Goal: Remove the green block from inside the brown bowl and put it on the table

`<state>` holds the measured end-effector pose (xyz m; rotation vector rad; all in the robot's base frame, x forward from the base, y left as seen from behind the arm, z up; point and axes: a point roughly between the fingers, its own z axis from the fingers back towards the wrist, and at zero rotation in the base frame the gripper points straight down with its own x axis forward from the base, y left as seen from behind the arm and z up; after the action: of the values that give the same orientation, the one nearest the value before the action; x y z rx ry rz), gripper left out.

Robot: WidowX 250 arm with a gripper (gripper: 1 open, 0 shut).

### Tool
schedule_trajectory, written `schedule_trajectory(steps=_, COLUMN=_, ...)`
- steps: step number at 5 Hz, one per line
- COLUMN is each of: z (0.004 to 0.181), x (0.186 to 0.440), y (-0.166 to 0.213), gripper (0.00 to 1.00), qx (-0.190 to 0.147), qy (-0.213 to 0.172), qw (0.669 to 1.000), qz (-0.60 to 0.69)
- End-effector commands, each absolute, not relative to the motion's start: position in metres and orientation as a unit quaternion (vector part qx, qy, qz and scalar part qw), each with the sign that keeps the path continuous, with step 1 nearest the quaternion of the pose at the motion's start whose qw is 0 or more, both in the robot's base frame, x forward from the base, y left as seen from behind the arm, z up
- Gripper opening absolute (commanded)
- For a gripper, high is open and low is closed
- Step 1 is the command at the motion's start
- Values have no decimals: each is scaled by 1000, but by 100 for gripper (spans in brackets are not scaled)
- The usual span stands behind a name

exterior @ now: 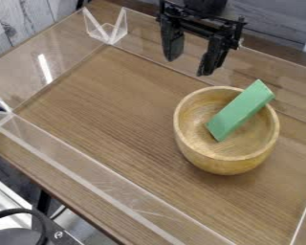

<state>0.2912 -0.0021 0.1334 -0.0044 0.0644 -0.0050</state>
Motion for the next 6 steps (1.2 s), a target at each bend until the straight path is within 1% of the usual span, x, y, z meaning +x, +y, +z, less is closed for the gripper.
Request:
schedule_trajectory(steps=1, z=124, x=297, y=-4, gripper=100, qx=3, qy=25, qw=999, qz=-25)
schedule_trajectory(steps=3, z=135, x=299, y=-27, gripper=100, qx=-5, qy=31, qw=996, qz=-80)
schedule_trajectory(steps=4, z=135, x=295, y=-40, gripper=100, qx=-9, qy=25, qw=996, qz=-83)
schedule_trajectory(steps=5, z=132, x=291, y=-52, gripper=100, qx=-13, qy=23, qw=996, qz=-81)
schedule_trajectory(steps=6, z=122, x=293, y=-55, gripper=100, qx=-11, qy=19, qw=994, qz=-111)
